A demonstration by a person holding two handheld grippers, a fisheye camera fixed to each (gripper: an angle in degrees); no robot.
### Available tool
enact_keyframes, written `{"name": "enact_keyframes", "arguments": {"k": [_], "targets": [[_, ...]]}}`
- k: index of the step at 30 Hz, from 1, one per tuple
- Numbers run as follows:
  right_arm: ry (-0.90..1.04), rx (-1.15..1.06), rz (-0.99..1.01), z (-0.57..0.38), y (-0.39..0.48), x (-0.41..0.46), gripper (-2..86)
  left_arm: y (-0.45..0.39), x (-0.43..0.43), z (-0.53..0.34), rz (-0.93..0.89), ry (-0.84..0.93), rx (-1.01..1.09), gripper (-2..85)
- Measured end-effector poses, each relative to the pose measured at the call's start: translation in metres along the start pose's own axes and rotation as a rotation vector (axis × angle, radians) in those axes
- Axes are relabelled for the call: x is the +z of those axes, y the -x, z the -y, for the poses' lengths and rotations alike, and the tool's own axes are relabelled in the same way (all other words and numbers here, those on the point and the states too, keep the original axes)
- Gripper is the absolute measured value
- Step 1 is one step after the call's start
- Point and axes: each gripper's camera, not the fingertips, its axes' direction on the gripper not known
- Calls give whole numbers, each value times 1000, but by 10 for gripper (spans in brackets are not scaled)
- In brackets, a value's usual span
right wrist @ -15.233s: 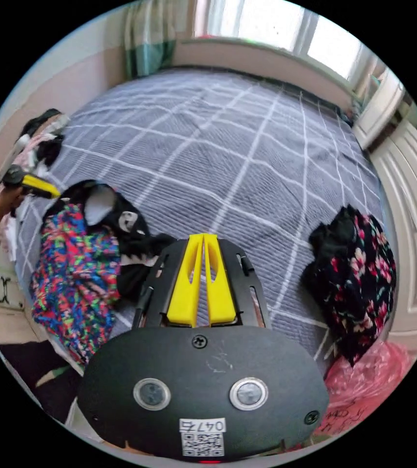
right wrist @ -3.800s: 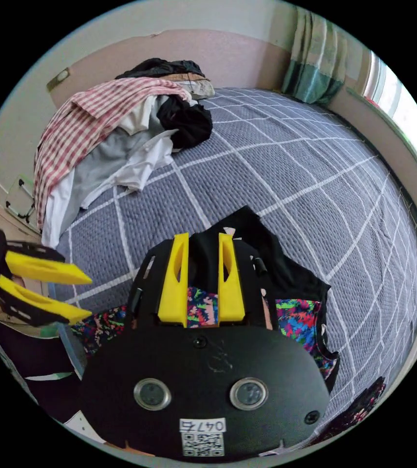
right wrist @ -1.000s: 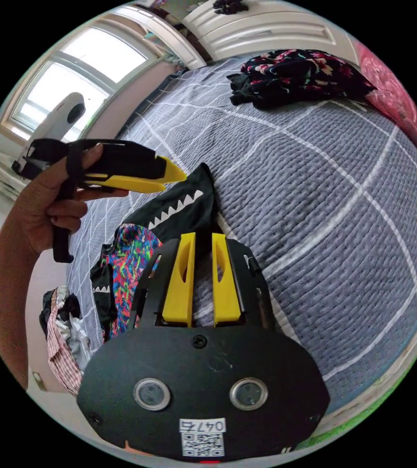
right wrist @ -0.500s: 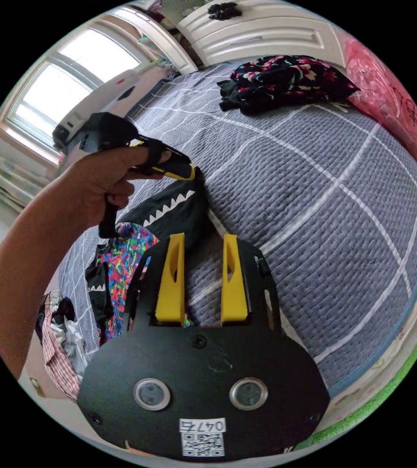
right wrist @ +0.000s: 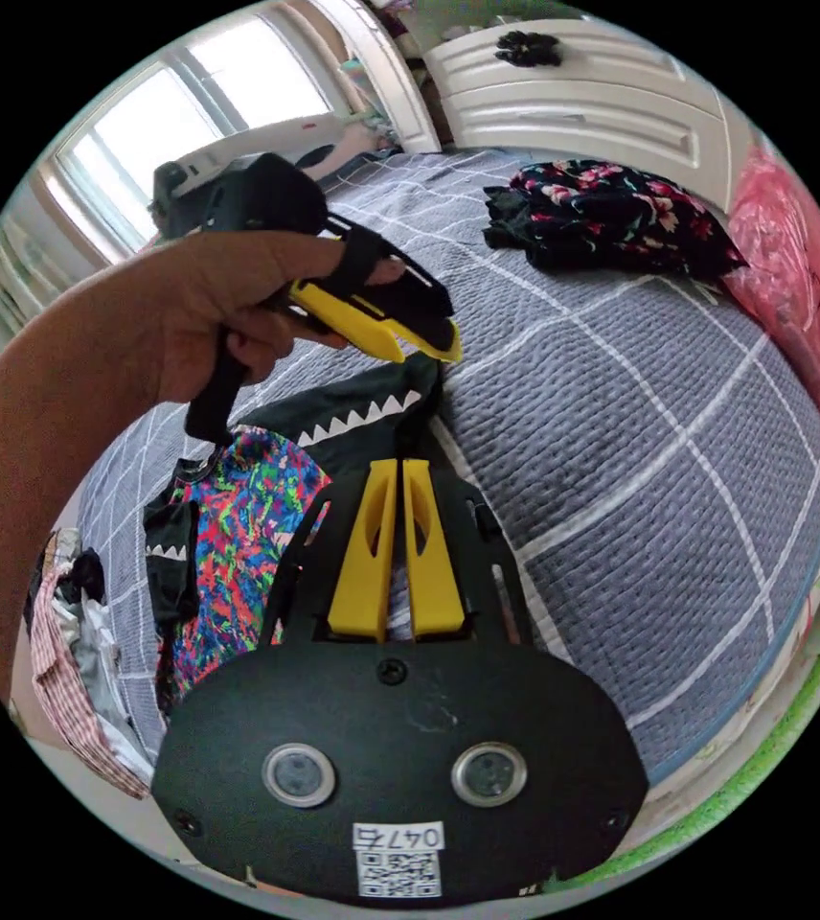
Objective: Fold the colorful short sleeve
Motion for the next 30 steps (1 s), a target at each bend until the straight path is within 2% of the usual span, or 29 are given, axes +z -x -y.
{"name": "enact_keyframes", "arguments": {"k": [4,9,11,14,18,21,25,26,30], "targets": [[-48,-229,-12,-3,39,-8,-2,17,-38,-45,67,-107,-22,112],[-60,-648,13,-28,114,-16,-2,57,-49,-124,0,-129,-107,106],[-35,-728,1,-41,128,-15,-2,66,-39,-156,28,-132,-156,98],[33,-774,-8,-56,138,-9,2,78,-17,-204,146,-163,-246,31],[133,-784,31,-57,139,6,42,91,-12,-263,265,-293,-316,39],[159,-740,119,-45,127,-8,63,107,-28,-323,182,-416,-355,69],[31,-691,136,-29,102,-50,11,127,-22,-433,82,-474,-479,76],[-16,-708,151,-19,102,-55,4,129,-18,-449,78,-468,-503,75],[56,-985,195,24,147,-12,-4,129,22,-540,56,-446,-618,68]]}}
